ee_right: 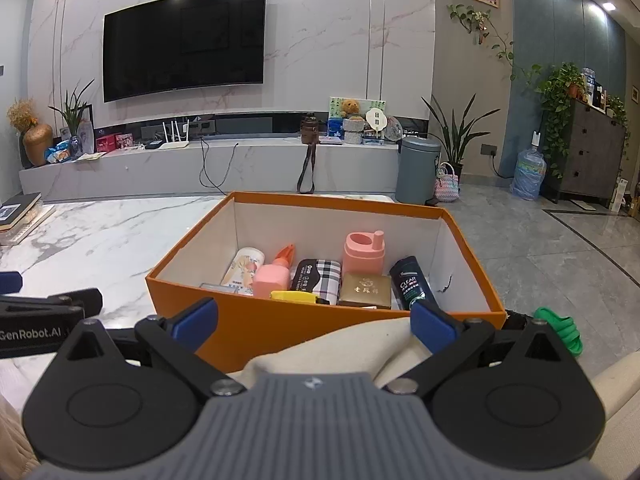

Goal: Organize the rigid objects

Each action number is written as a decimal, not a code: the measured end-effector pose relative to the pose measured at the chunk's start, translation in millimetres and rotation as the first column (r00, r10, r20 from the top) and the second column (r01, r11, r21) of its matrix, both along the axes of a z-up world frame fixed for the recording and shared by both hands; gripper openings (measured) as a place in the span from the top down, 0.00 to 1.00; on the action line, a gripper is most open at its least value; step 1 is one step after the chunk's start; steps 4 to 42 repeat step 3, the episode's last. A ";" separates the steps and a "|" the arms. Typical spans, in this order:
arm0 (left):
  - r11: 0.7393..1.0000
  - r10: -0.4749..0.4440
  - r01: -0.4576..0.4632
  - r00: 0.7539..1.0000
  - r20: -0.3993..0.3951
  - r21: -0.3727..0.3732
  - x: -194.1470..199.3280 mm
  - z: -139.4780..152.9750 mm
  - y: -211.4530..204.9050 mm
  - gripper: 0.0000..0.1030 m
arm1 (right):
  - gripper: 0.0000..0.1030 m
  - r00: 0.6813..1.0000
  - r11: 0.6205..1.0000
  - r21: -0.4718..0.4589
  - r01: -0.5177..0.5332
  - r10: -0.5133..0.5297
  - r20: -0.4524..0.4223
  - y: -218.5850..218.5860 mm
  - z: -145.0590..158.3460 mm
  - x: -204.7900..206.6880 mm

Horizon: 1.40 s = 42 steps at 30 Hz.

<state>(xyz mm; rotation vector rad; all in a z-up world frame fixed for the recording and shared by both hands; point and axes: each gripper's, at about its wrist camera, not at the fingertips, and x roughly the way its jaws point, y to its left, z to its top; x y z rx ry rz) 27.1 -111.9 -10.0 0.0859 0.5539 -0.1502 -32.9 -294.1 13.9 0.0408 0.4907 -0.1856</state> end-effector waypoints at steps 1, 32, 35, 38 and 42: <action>1.000 0.001 -0.001 1.000 0.002 0.001 -0.3 0.4 0.0 0.00 | 0.03 1.000 1.000 0.002 0.000 0.000 0.000 -0.1 0.1 -0.1; 1.000 0.000 0.000 1.000 0.006 -0.002 -0.8 0.3 1.0 0.00 | 0.03 1.000 1.000 0.005 -0.001 0.001 0.000 -0.1 0.4 0.1; 1.000 0.000 0.000 1.000 0.006 -0.002 -0.8 0.3 1.0 0.00 | 0.03 1.000 1.000 0.005 -0.001 0.001 0.000 -0.1 0.4 0.1; 1.000 0.000 0.000 1.000 0.006 -0.002 -0.8 0.3 1.0 0.00 | 0.03 1.000 1.000 0.005 -0.001 0.001 0.000 -0.1 0.4 0.1; 1.000 0.000 0.000 1.000 0.006 -0.002 -0.8 0.3 1.0 0.00 | 0.03 1.000 1.000 0.005 -0.001 0.001 0.000 -0.1 0.4 0.1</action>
